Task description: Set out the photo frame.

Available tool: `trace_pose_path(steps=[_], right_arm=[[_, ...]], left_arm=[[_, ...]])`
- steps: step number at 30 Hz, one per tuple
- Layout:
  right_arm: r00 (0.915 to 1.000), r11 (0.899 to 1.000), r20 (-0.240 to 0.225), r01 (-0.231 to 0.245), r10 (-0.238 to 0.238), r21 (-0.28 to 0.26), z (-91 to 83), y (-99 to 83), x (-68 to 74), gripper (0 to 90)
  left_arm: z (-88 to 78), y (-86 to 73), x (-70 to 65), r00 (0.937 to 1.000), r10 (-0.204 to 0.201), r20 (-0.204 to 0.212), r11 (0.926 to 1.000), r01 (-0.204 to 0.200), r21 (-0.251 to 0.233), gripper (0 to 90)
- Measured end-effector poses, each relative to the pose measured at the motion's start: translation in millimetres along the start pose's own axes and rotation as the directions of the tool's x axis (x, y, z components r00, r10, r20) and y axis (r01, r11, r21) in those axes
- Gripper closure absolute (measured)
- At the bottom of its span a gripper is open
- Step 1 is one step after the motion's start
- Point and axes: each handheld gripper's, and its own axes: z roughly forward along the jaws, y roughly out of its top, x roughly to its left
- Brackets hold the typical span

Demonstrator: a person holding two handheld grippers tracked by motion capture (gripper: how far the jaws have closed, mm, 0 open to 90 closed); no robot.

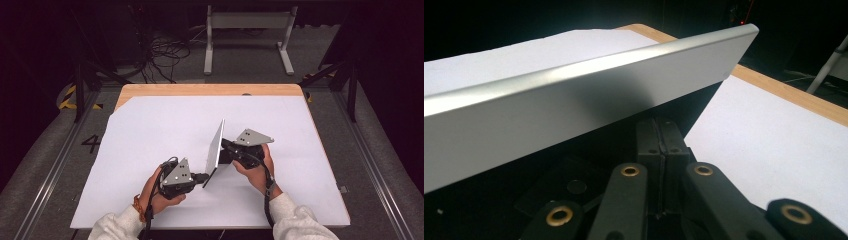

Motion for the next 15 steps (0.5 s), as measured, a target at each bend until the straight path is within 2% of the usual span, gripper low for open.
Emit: trace_pose_path(steps=[5,15], right_arm=[[1.0,1.0,-0.004,-0.002,0.002,0.003,1.0,0.5,0.4,90.0],[0.9998,1.0,-0.018,0.001,-0.001,0.012,5.3,0.6,0.2,90.0]], left_arm=[[3.7,0.5,0.1,0.9999,-0.01,0.002,0.9999,0.01,-0.003,89.4],[11.8,3.6,-1.8,1.0,-0.001,0.006,1.0,0.001,0.0,88.3]])
